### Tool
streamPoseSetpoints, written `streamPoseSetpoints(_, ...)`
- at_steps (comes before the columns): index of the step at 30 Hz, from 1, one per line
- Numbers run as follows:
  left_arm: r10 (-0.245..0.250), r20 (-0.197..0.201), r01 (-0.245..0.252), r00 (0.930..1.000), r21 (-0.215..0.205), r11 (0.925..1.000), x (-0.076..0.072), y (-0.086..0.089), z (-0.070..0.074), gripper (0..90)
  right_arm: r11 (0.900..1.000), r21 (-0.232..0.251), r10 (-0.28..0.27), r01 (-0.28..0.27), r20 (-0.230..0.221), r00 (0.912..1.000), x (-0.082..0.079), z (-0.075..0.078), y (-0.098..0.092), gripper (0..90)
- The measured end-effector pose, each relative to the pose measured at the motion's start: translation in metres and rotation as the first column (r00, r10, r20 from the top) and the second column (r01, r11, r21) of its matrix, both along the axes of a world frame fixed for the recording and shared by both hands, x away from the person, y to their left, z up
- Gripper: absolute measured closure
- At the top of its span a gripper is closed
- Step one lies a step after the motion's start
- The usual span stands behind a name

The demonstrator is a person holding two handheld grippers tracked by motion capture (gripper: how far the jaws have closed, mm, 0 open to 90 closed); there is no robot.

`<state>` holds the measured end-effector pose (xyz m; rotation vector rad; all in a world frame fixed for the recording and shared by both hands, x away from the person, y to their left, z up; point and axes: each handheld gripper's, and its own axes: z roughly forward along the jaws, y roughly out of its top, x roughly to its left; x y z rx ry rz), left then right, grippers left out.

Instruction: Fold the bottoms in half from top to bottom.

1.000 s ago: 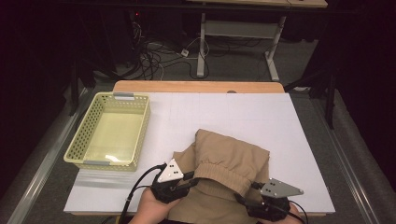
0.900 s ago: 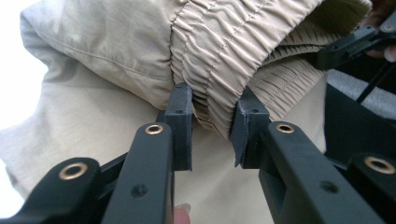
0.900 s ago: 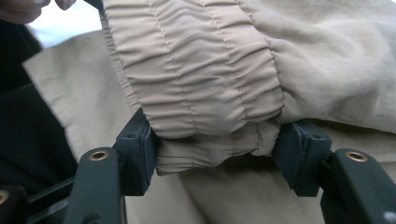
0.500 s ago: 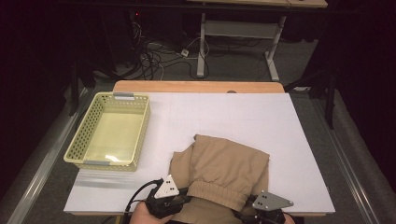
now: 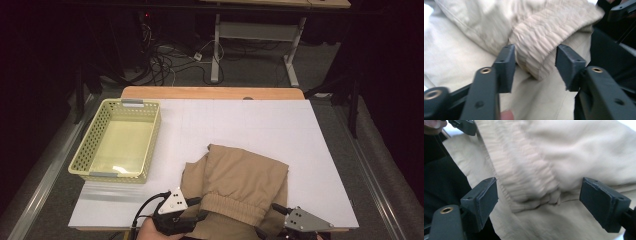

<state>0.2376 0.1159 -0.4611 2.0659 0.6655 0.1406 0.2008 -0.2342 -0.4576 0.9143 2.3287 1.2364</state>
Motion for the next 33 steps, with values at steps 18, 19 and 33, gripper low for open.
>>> streamPoseSetpoints(18,0.088,0.013,-0.086,0.9960,-0.118,0.9893,0.034,0.015,0.021,48.4,0.995,0.040,-0.098,0.096,0.032,0.9947,0.007,0.008,-0.024,17.2)
streamPoseSetpoints(19,0.096,0.015,-0.094,0.9952,-0.109,0.9896,0.040,0.013,0.024,49.9,0.994,0.040,-0.100,0.098,0.031,0.9945,0.008,0.007,-0.025,17.3)
streamPoseSetpoints(33,0.233,-0.047,-0.233,0.9713,0.014,0.9724,0.161,-0.048,0.018,50.7,0.993,0.039,-0.116,0.116,0.016,0.9931,0.019,0.002,-0.030,18.9)
